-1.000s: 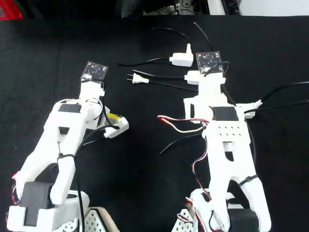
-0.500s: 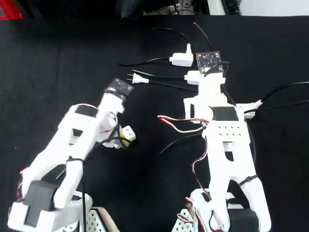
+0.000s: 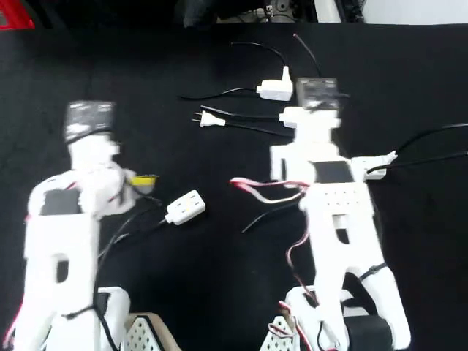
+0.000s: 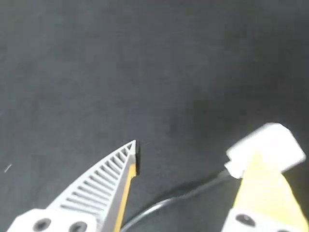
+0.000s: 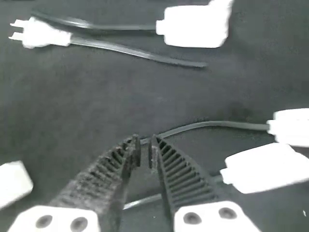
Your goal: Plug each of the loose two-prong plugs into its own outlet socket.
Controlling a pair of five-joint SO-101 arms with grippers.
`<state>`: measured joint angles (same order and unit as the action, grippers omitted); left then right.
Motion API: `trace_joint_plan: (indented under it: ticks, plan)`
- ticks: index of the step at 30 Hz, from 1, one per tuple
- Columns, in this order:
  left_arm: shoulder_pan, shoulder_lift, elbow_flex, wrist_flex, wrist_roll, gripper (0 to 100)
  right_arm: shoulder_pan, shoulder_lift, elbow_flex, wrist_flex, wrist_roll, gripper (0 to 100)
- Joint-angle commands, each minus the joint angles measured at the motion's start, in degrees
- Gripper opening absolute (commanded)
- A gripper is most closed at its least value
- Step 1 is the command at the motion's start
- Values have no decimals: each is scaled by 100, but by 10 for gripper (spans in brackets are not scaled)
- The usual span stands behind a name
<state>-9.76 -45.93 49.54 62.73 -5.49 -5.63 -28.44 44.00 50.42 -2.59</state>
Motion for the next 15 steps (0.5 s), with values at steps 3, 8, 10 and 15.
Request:
trace_joint_plan:
  ticks: [3, 8, 10, 15]
  plan:
    - [-1156, -1248, 892, -35, -62, 337, -756, 13, -409, -123, 1899, 50]
    - [-1235, -1960, 1842, -26, -598, 337, -677, 382, -971, -299, 4325, 48]
    - [-1235, -2286, 2220, -26, -782, 337, -651, 804, -1341, -273, 4422, 31]
    - [-1209, -3288, 3310, -35, -1380, 337, -316, 2202, -2158, -255, 5213, 15]
